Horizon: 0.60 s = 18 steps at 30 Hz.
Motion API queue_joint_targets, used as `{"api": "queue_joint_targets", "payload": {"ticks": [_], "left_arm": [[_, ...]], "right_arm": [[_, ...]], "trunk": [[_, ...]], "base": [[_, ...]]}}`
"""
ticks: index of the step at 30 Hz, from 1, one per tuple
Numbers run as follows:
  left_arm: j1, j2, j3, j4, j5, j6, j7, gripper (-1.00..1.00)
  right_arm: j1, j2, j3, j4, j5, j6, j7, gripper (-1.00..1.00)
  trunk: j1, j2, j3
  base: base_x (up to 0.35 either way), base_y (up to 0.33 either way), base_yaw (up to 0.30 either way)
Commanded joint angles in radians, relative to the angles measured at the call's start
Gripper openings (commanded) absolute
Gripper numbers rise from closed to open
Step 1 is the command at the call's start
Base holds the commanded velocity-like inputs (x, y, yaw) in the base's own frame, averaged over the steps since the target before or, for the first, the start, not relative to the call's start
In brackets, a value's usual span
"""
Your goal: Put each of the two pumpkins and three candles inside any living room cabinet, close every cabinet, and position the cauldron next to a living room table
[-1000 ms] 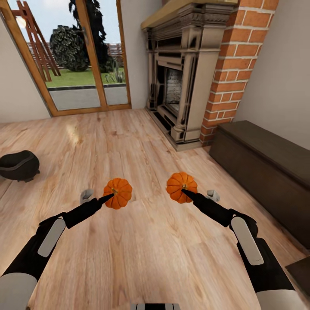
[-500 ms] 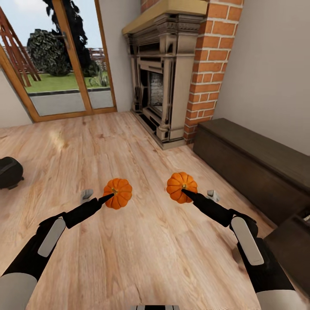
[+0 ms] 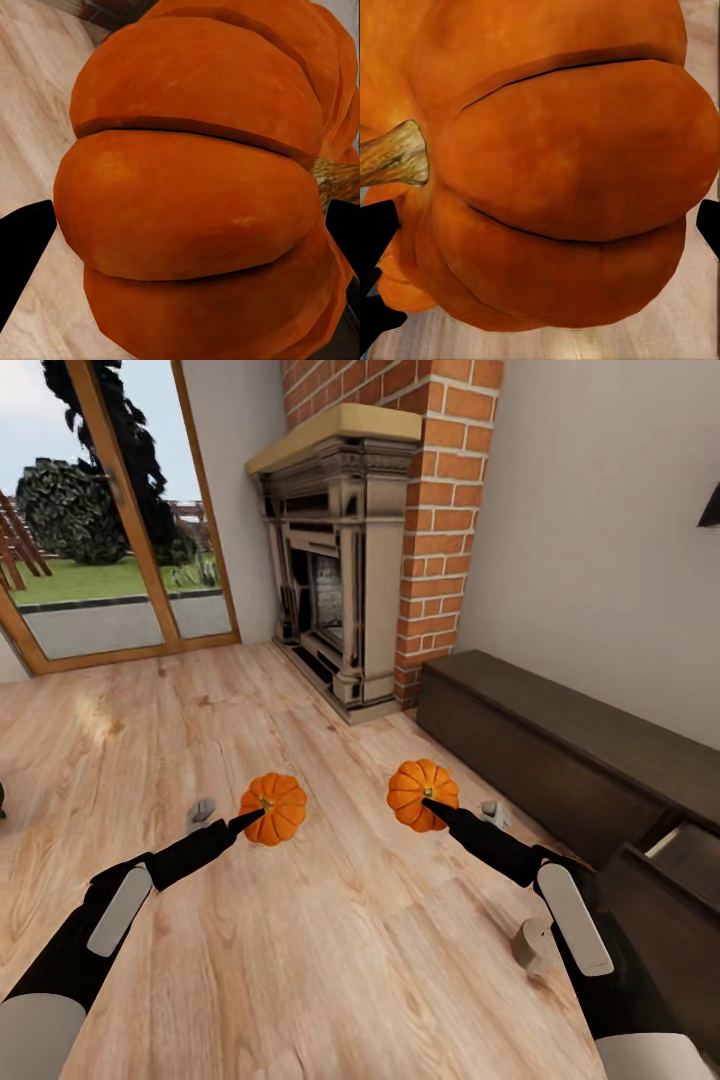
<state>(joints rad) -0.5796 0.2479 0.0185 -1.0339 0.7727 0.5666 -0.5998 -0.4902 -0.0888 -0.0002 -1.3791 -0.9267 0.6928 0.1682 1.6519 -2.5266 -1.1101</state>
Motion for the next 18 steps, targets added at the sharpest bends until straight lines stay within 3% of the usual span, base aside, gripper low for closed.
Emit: {"api": "queue_joint_targets", "payload": {"ticks": [1,11,18], "left_arm": [[0.0,0.0,0.001,0.0,0.007,0.008,0.0,-1.0],[0.0,-0.001,0.001,0.002,0.007,0.007,0.0,-1.0],[0.0,-0.001,0.0,0.003,0.007,0.007,0.0,-1.0]], "right_arm": [[-0.001,0.0,0.0,0.0,-0.001,0.004,0.002,-1.0],[-0.001,0.0,-0.001,0.0,-0.002,0.004,0.002,-1.0],[-0.001,0.001,-0.003,-0.001,-0.003,0.004,0.002,-1.0]], "trunk": [[-0.001,0.0,0.005],[-0.005,0.002,0.056],[-0.008,0.004,0.084]], "base": [[0.0,0.0,-0.214],[0.0,0.0,-0.205],[0.0,0.0,-0.045]]}}
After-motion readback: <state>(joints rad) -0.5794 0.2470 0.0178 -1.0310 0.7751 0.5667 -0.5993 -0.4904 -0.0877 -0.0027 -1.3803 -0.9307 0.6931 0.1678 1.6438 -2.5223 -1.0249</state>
